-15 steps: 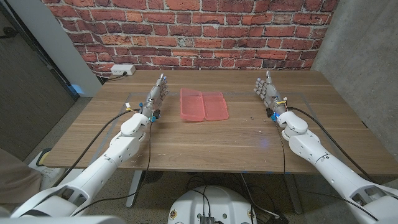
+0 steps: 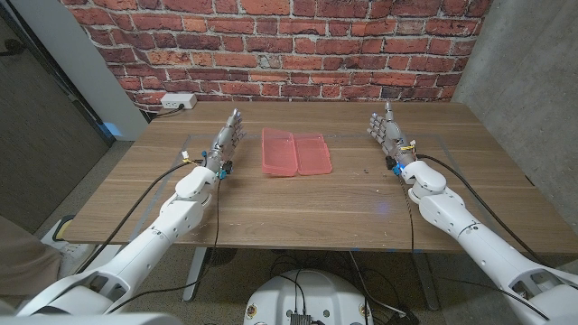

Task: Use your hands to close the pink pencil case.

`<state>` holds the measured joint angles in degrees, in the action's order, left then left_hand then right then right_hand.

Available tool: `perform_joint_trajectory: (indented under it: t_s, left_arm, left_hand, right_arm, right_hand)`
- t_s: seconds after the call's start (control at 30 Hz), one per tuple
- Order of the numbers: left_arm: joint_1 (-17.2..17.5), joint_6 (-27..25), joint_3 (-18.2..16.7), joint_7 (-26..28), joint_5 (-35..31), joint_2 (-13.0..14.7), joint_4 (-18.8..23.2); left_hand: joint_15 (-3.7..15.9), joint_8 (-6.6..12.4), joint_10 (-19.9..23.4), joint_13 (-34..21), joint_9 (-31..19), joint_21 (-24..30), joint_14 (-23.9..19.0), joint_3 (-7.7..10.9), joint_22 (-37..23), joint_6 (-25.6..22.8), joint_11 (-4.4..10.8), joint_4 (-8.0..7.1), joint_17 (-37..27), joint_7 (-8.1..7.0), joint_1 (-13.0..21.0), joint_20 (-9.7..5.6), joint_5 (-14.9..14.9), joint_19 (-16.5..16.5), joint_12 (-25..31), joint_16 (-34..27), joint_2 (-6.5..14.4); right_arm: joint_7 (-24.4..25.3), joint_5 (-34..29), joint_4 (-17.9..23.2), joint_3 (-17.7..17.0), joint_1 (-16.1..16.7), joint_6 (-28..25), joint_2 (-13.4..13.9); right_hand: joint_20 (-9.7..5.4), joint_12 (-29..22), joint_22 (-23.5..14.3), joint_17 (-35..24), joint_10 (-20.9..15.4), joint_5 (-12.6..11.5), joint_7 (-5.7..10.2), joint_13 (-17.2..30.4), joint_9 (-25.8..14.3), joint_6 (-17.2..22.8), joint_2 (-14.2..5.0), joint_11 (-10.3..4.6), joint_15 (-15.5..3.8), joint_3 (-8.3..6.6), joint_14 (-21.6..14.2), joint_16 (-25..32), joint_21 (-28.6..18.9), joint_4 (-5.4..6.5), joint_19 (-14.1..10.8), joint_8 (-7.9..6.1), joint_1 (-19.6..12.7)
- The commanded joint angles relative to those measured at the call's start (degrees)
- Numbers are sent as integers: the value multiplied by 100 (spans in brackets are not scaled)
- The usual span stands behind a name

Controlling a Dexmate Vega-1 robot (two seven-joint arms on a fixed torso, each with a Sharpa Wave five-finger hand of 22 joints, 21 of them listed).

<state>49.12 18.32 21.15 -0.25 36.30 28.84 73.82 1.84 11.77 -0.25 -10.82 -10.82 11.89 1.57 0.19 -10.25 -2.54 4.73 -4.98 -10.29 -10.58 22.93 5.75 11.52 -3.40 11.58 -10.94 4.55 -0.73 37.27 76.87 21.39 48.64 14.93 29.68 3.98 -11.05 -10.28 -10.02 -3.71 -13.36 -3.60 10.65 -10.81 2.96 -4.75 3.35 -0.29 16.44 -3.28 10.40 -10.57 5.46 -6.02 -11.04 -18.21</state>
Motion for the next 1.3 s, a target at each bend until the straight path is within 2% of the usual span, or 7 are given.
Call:
perform_joint_trajectory:
  t_s: [0.03, 0.13, 0.4, 0.5, 0.77, 1.0, 1.3]
  left_arm:
    - [342, 212, -113, 698, -340, 13, 245]
    - [415, 250, -111, 830, -516, 95, 335]
    - [483, 258, -39, 1176, -1148, 343, 596]
    - [577, 378, -64, 1782, -1512, 167, 670]
    - [690, 500, -32, 2446, -2018, -94, 825]
    - [798, 396, -43, 3021, -2496, -236, 1112]
    - [738, 363, 8, 2844, -2745, -62, 1085]
  left_hand:
    - [126, 53, 33, -17, -23, 81, -192, 10, -21, -151, 165, 27, -36, -47, 87, 476, 11, -221, 60, -72, 22]
    - [84, 61, 124, -20, -27, 79, -216, 4, -26, -197, 215, 33, -41, -49, 97, 572, 7, -241, 92, -70, 20]
    - [112, 136, 477, -22, -32, 19, -217, -8, -36, -484, 338, 50, -48, -101, 128, 418, 2, -133, 195, -45, 23]
    - [242, 261, 909, -20, -34, 103, -417, 1, -36, -992, 404, 107, -44, -110, 234, 604, -1, -433, 280, -91, 36]
    - [349, 383, 1394, -12, -27, 84, -654, -30, -30, -1550, 447, 177, -39, -25, 330, 635, -11, -548, 360, -124, -36]
    - [602, 509, 1934, -3, -16, 49, -952, -75, -29, -2271, 433, 230, -34, 68, 413, -182, -12, -605, 382, -141, -81]
    - [677, 501, 2142, -1, -12, 45, -993, -114, -25, -2412, 455, 247, -31, 80, 423, -425, -8, -651, 392, -115, -133]
  right_arm:
    - [172, -117, 190, 38, 73, -68, 35]
    - [133, -194, 190, 89, 49, -40, 50]
    - [145, -241, 238, 126, 56, -92, 75]
    - [114, -224, 237, 112, 65, -86, 97]
    - [-169, -231, -29, 111, -95, -26, 187]
    - [-489, -106, -242, 56, -135, 199, 184]
    - [-486, -290, -457, 126, -258, 437, 82]
  right_hand:
    - [-7, -68, -16, -22, -70, -34, -4, 10, -24, -33, -24, -5, 9, 16, -70, 31, -72, -2, -132, -7, -74]
    - [-11, -70, -17, -22, -73, -34, -4, 10, -24, -29, -28, 2, 9, 12, -73, 31, -75, -5, -138, -9, -79]
    - [11, -71, -18, -21, -69, -35, -1, 10, -24, -37, -33, 13, 13, 6, -59, 24, -69, -12, -122, -8, -90]
    - [13, -71, -18, -21, -67, -36, -2, 10, -24, -41, -36, 14, 13, 3, -52, 21, -67, -14, -116, -8, -95]
    - [35, -71, -19, -20, -61, -37, -4, 10, -24, -43, -42, 4, 18, -6, -46, 18, -57, -23, -85, -10, -109]
    - [52, -63, -20, -20, -34, -36, 13, 10, -24, -71, -46, -13, 19, -14, -23, 9, -43, -33, -40, -2, -125]
    - [46, -71, -20, -19, -42, -36, 21, 10, -24, -76, -60, -15, 11, -34, 25, -5, -24, -52, 29, -6, -160]
